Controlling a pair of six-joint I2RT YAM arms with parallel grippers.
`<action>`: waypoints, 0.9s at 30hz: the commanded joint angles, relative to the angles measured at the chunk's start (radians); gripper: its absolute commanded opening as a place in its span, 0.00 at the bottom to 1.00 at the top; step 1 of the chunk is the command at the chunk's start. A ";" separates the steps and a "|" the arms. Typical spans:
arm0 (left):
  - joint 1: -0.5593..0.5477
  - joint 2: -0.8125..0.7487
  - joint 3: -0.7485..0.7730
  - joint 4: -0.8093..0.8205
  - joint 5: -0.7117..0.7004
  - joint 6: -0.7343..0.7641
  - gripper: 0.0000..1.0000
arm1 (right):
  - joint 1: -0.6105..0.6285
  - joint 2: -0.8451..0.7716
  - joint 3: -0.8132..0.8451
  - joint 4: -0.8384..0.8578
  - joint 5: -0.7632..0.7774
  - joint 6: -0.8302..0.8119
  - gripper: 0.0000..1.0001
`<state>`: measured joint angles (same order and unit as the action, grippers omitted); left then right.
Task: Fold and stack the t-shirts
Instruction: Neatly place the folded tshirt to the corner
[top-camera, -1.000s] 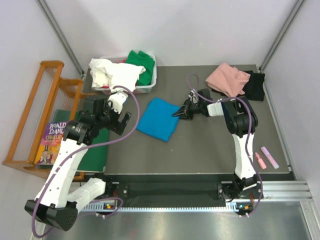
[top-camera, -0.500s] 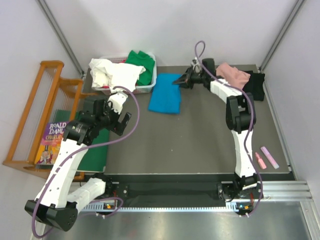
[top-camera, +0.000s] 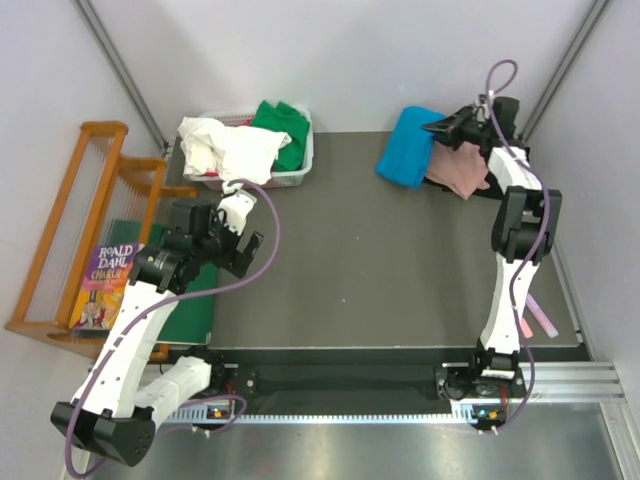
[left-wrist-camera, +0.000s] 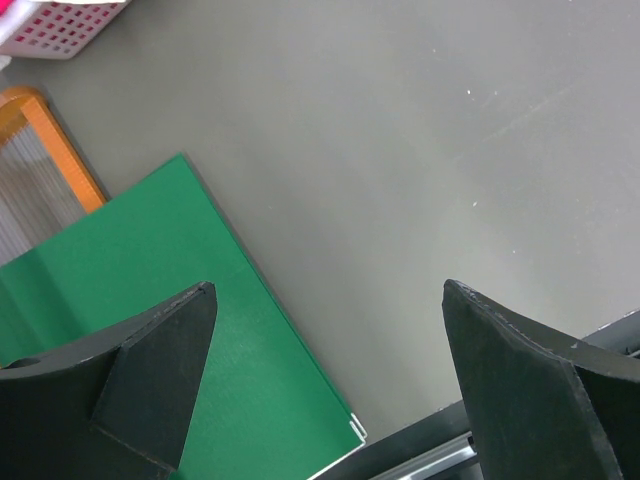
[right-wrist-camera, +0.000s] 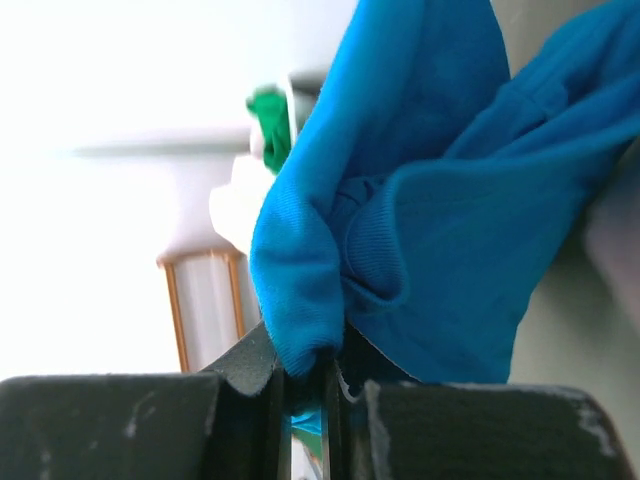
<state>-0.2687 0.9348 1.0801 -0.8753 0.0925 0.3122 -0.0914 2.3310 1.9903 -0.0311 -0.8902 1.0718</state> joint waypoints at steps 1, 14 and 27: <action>0.006 -0.024 -0.012 0.024 0.026 -0.016 0.99 | -0.073 -0.140 0.022 0.128 -0.007 0.065 0.00; 0.011 -0.016 0.007 0.021 0.055 -0.027 0.99 | -0.249 -0.262 -0.097 0.269 0.036 0.174 0.00; 0.014 -0.017 0.014 0.016 0.073 -0.030 0.99 | -0.298 -0.392 -0.427 0.221 0.146 0.040 0.00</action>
<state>-0.2619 0.9310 1.0744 -0.8757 0.1421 0.2901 -0.4007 1.9812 1.5936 0.1486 -0.7635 1.1442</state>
